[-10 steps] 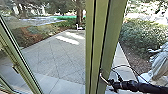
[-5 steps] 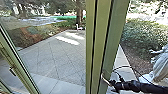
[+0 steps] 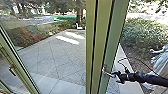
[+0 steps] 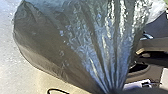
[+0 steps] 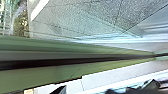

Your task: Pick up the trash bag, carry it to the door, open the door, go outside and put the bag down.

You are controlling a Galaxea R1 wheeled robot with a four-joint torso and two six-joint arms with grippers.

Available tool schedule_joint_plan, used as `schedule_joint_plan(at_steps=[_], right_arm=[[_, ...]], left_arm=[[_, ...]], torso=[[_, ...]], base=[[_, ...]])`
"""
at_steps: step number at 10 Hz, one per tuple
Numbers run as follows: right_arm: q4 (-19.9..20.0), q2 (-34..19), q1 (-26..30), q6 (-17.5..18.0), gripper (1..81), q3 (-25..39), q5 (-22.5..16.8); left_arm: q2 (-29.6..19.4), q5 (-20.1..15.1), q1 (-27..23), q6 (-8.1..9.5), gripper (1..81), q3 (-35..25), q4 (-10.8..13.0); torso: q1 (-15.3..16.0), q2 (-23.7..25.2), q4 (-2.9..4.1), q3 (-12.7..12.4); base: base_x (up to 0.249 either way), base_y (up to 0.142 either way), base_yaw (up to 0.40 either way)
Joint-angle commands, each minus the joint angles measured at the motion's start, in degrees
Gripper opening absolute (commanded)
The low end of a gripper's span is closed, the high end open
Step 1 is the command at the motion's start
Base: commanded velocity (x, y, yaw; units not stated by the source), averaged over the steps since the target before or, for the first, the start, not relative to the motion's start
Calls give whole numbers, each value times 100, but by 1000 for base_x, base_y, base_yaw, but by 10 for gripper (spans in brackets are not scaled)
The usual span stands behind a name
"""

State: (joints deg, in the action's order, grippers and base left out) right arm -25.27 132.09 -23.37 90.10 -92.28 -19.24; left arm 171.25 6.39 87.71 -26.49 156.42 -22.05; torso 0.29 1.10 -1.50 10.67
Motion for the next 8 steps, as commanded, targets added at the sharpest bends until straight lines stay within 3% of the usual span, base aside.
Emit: schedule_joint_plan(at_steps=[1, 5, 8], right_arm=[[66, -618, 1145, 245, 811, -26, -537], [57, -892, 1540, 43, 811, 352, -959], [57, -918, 1786, -675, 811, 484, -1616]], left_arm=[[-12, -375, -109, 4, 10, -6, -10], [6, -366, -83, -5, 10, -15, -1], [32, -358, -74, -5, 10, -15, 26]], torso=[[0, 0, 0, 0], [6, -2, 0, 2], [13, -4, 0, 2]], base=[[0, 0, 0], [0, 0, 0], [0, 0, 0]])
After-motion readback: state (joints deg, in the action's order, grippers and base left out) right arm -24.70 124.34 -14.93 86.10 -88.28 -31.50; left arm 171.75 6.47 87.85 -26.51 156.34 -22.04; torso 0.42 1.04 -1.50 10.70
